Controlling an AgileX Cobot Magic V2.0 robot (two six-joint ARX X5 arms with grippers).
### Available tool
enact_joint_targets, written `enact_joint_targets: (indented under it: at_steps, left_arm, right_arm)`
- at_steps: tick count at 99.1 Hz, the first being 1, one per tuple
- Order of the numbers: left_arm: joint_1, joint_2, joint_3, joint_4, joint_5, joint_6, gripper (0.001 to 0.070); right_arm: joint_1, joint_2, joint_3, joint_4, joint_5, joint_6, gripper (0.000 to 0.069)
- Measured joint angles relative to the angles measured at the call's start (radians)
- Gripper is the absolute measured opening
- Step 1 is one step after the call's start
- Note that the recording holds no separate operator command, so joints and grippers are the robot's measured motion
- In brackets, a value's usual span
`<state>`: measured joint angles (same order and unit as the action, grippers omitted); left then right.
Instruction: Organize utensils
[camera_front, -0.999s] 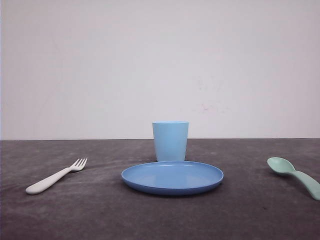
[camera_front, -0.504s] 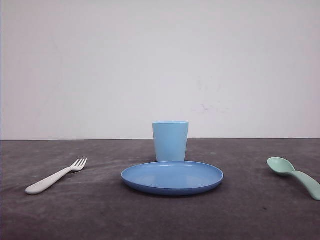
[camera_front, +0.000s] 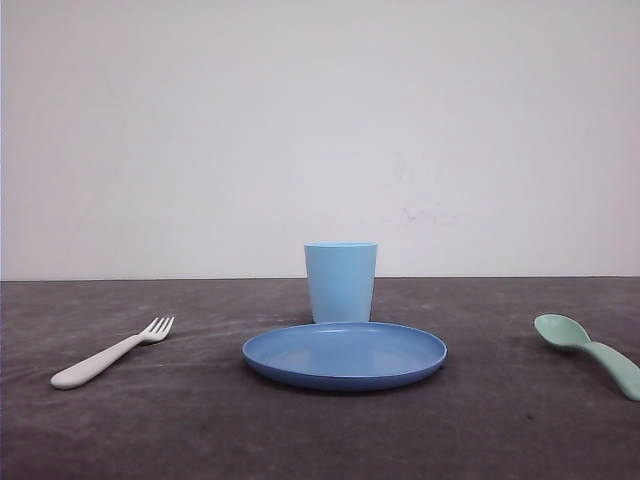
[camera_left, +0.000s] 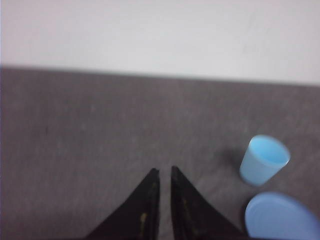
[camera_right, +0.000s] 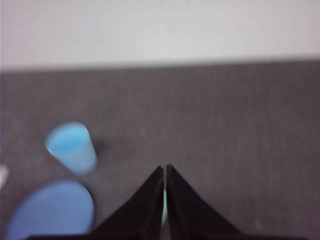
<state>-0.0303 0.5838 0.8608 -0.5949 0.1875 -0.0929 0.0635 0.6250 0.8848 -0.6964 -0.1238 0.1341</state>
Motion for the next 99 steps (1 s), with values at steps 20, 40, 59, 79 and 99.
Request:
enact_joint_targets:
  at_steps: [20, 40, 59, 79, 99]
  left_arm:
    - [-0.036, 0.129, 0.000, 0.000, -0.012, 0.015, 0.0014]
    - [-0.073, 0.192, 0.000, 0.000, -0.082, 0.024, 0.0014]
    - [-0.079, 0.193, 0.000, 0.000, -0.084, 0.040, 0.0014]
    - [-0.079, 0.194, 0.000, -0.001, -0.083, 0.041, 0.0296]
    - [-0.086, 0.198, 0.000, -0.002, -0.050, 0.014, 0.0510]
  right_arm:
    - [0.000, 0.174, -0.002, -0.066, 0.042, -0.024, 0.0009]
    - [0.000, 0.235, -0.002, -0.074, 0.045, -0.027, 0.0009]
    - [0.000, 0.235, -0.002, -0.074, 0.045, -0.030, 0.0030]
    - [0.000, 0.235, -0.002, -0.080, 0.045, -0.032, 0.0428]
    - [0.000, 0.235, -0.002, -0.086, 0.045, -0.032, 0.0681]
